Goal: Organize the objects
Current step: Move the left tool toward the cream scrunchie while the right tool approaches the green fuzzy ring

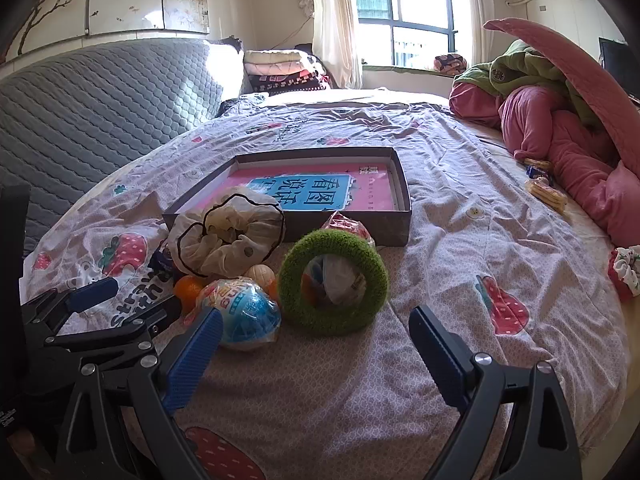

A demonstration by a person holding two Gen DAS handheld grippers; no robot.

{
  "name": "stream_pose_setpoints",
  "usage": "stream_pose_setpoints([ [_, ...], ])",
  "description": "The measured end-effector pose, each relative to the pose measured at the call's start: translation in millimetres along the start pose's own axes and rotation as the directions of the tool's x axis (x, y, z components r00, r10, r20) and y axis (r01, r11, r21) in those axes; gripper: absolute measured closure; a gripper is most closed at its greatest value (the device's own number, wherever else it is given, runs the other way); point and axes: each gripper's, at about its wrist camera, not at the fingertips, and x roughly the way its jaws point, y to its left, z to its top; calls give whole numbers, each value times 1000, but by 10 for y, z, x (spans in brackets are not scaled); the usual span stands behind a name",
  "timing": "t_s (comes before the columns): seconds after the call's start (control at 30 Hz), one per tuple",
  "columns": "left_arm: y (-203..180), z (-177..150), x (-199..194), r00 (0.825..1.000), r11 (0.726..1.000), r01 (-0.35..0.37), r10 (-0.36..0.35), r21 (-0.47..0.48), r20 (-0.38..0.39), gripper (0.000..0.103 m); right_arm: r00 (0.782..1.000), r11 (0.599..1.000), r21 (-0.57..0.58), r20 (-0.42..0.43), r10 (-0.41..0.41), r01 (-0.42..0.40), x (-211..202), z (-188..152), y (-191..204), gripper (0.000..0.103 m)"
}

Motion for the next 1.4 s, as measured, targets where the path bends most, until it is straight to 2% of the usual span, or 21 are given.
stream_pose_setpoints([
  [0.97,206,49,9,1000,999,4,-4,-47,0,19,999,1000,8,29,-23,22,-56,51,-96,9],
  [1.4,224,84,132,1000,998,12,-13,-65,-25,19,1000,1000,14,3,-20,20,23,88,-202,9],
])
